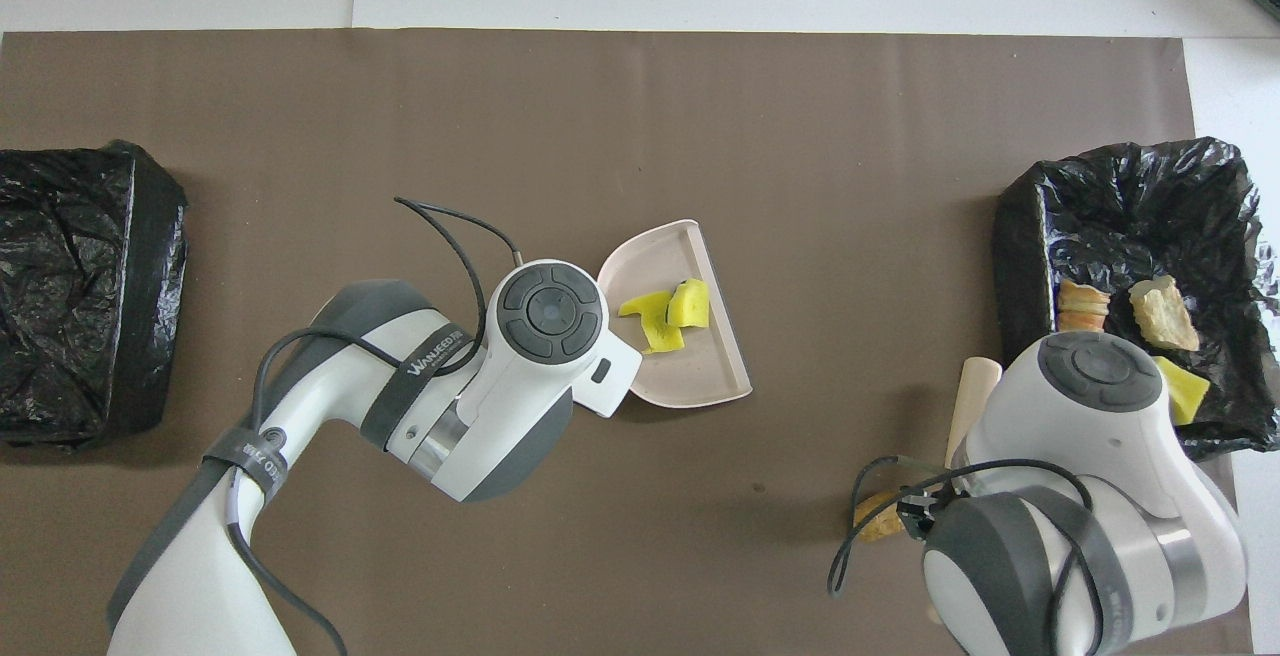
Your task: Sweep and dump trash in bin
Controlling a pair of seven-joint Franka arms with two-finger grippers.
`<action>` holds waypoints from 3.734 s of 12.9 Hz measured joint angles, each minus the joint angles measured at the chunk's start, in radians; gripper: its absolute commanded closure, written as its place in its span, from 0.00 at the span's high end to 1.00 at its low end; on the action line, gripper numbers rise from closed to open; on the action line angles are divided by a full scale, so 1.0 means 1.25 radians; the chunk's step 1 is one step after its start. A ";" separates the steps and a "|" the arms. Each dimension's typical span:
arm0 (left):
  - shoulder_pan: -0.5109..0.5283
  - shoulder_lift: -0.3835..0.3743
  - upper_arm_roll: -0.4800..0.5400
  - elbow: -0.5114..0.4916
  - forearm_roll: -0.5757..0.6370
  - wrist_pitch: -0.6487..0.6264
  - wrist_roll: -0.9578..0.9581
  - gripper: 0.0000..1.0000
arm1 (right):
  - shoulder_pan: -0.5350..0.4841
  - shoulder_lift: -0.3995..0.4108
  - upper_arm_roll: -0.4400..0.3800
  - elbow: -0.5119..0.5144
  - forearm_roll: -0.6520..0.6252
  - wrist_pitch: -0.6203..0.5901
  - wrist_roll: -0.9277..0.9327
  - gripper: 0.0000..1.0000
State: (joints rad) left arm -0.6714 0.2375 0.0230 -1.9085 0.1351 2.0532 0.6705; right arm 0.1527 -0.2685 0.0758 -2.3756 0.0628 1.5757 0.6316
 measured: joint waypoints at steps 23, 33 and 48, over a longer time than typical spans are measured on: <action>-0.058 -0.076 -0.007 -0.116 0.033 -0.003 0.072 0.00 | 0.123 -0.026 0.001 -0.061 0.211 -0.008 0.303 0.00; -0.060 -0.077 -0.007 -0.119 0.033 -0.002 0.071 0.00 | 0.101 -0.013 0.001 -0.098 0.286 0.246 0.181 0.00; -0.067 -0.079 -0.010 -0.119 0.033 -0.001 0.047 0.00 | 0.051 0.004 -0.002 -0.017 -0.041 -0.076 0.044 0.00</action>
State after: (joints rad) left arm -0.7558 0.1391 0.0110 -2.0574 0.1766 2.0514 0.7298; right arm 0.2166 -0.2630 0.0738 -2.3967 0.0111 1.4805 0.6868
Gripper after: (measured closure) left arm 0.683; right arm 0.731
